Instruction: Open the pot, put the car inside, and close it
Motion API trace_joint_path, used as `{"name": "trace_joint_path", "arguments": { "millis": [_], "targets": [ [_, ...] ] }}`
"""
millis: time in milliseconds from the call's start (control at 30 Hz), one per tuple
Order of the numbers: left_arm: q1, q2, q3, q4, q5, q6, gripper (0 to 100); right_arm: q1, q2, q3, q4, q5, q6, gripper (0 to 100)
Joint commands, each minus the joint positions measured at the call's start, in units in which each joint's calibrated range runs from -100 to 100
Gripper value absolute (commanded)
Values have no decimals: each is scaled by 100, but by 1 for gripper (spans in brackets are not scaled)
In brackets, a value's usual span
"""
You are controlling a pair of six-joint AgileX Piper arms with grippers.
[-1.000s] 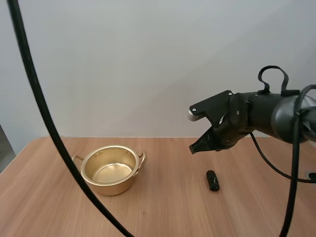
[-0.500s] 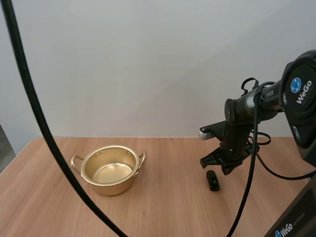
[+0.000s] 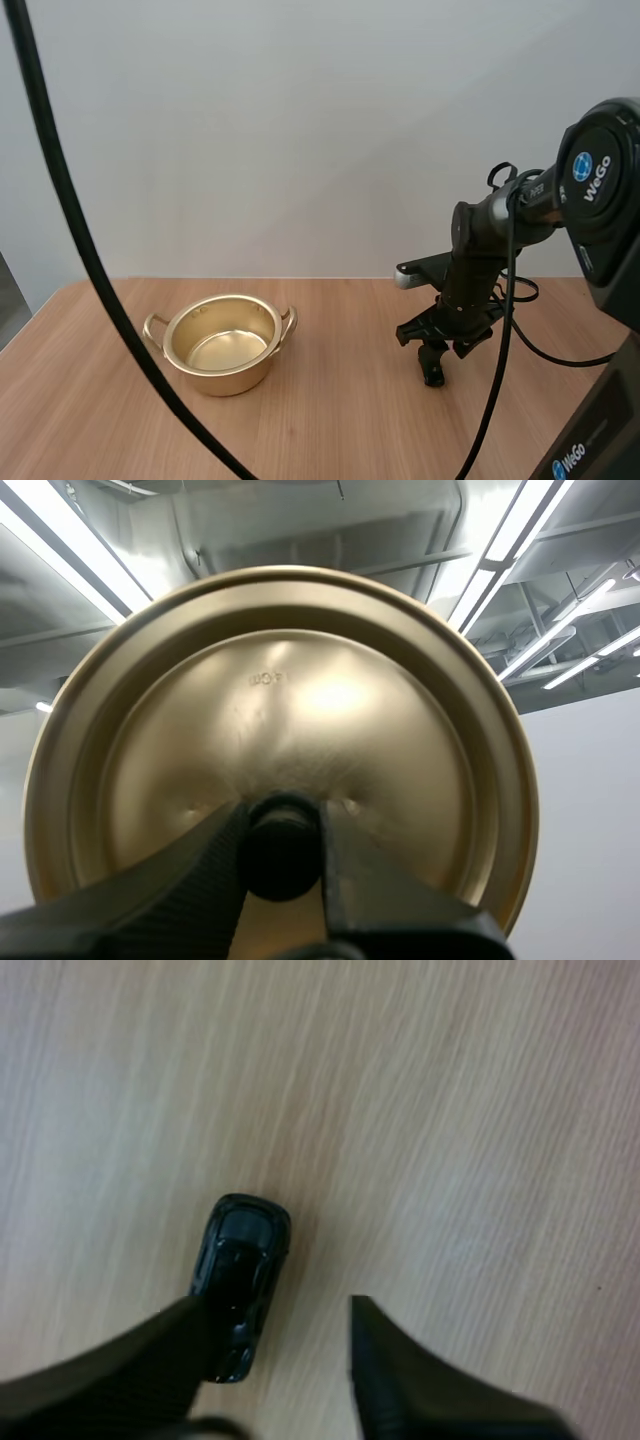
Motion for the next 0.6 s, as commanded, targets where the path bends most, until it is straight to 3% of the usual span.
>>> {"name": "trace_joint_path", "arguments": {
  "millis": [0,300,567],
  "targets": [
    [-3,35,8,2,104,-1,0,-1,-5,5,22,-11,2,90],
    [-3,146,8,-10,344,-1,0,-1,-5,5,1087,46,-690,90],
    [-3,159,8,-10,307,-1,0,-1,20,5,1096,-262,-736,90]
  ]
}}
